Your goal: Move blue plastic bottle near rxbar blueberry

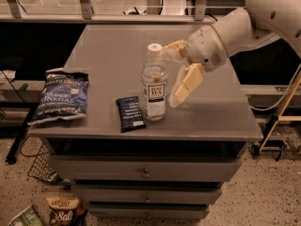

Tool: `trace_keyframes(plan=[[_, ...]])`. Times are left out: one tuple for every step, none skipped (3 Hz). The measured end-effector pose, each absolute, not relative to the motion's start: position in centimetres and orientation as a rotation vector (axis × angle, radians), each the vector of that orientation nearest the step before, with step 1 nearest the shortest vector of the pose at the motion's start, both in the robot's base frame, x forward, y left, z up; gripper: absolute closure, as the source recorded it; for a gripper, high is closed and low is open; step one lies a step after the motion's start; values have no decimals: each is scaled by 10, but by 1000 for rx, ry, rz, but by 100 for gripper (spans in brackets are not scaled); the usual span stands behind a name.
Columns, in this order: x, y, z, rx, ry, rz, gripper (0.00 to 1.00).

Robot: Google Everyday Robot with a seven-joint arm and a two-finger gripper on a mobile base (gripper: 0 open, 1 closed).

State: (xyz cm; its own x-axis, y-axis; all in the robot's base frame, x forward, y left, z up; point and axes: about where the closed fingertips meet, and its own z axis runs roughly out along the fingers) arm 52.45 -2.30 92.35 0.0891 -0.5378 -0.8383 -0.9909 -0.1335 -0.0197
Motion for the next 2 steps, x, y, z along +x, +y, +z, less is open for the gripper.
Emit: trace_keyframes(plan=[[525,-61,958,-1750,1558,810,0],[523,-107,995,-1730,1605,698,0]])
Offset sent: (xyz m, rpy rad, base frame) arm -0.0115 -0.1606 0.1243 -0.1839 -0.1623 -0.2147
